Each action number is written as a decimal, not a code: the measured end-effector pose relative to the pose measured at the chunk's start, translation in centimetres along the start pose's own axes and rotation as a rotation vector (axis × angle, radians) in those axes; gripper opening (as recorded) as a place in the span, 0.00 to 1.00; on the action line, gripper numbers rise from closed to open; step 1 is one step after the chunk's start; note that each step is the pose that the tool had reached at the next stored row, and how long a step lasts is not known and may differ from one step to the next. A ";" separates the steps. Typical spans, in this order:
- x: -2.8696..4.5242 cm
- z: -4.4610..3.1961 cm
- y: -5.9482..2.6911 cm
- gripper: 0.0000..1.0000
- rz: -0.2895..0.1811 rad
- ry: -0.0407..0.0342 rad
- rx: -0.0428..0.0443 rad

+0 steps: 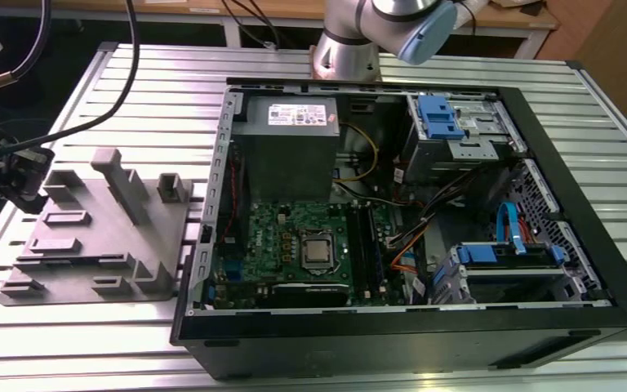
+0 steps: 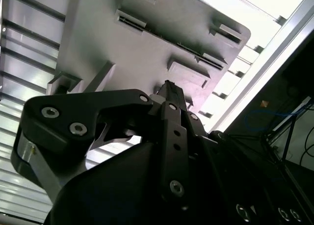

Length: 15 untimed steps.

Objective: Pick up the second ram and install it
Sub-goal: 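Reach for the second ram, then pick up the second ram and move it above second insertion slot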

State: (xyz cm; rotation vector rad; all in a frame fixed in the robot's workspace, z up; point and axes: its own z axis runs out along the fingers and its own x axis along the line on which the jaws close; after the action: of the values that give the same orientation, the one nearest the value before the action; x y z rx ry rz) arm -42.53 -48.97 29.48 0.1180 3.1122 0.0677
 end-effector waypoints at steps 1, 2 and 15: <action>0.00 0.01 -0.01 0.07 0.000 0.0000 0.0000; 0.00 0.02 -0.01 0.07 0.000 0.0000 0.0000; 0.02 0.02 -0.03 0.07 0.000 0.0001 0.0000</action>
State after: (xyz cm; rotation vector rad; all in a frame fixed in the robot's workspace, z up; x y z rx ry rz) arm -42.55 -49.00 29.47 0.1179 3.1122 0.0677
